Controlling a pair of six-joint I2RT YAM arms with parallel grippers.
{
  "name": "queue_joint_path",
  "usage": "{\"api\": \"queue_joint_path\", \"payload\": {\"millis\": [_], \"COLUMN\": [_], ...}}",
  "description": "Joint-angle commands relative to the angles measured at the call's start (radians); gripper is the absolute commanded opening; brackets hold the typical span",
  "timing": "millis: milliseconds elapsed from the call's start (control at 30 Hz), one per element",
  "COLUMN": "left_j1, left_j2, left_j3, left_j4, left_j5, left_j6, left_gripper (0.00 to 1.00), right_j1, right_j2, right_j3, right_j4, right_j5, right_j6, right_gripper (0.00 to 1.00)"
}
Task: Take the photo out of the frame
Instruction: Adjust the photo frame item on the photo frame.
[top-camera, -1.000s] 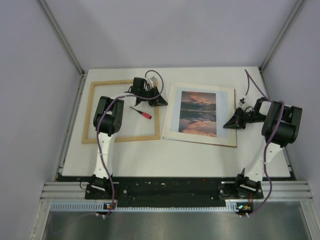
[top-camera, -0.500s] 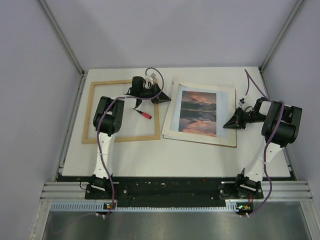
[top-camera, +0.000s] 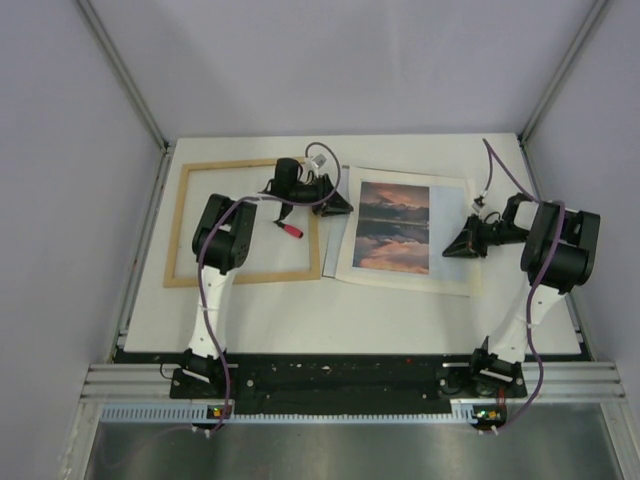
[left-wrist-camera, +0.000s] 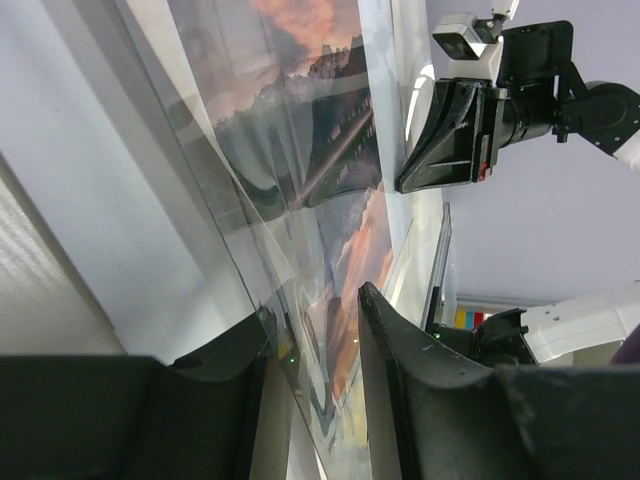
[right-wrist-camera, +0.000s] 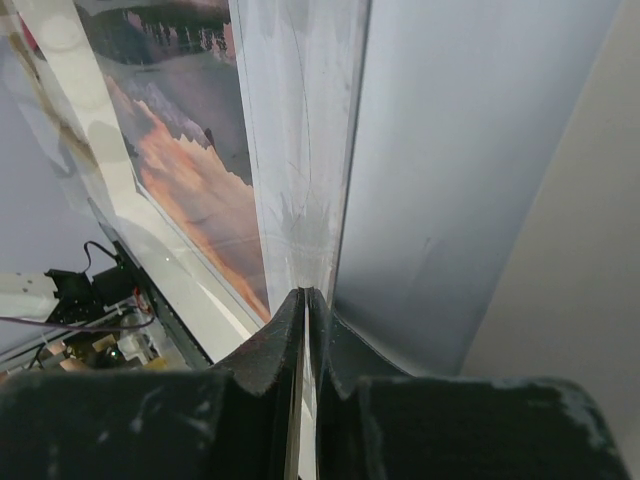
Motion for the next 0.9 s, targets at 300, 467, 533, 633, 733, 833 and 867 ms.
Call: {"api": "queue_joint_path", "payload": {"millis": [300,467,533,633,733,833,867], "left_j1": [-0.005,-0.012,-0.018,-0.021,-0.021,-0.027,-0.031], "left_j2": [-0.035,-0.034,-0.034,-0.044,-0.08,-0.106,-0.112], "left_j3": [0.031,0.034,0.037,0.041,0.037,0.054,0.055], "left_j4": [-0.218,-0.236,-0.25,-0.293,-0.334,-0.428,-0.448], "left_j5": [-0.085,-0.096,-0.104,-0.116,-0.137,-0.18,-0.19], "left_j6": [0.243,0.265,0.279,0.309,0.346,0.388,0.397], "left_gripper": [0.45,0.46,0.47,0.47,0.48,0.49,0.49], "right_j1": [0.03,0.033,0.036,0.034,0.034,0.037,0.036], "right_j2": [0.047,0.044,0.041,0.037,0.033,0.035,0.035], "right_j3": [-0.027,-0.028,-0.027,-0.03,-0.031,-0.027,-0.025], "right_j4": [0.075,0.075,0.076,0.076,0.076,0.078,0.078], "right_j5": [0.196,0.196,0.201,0.206,0.206,0.206,0.206], "right_j6": [-0.063,-0.064,-0.064,-0.064,-0.064,-0.063,-0.063], "right_gripper": [0.06,0.06,0.06,0.06,0.07,0.07,0.07]}}
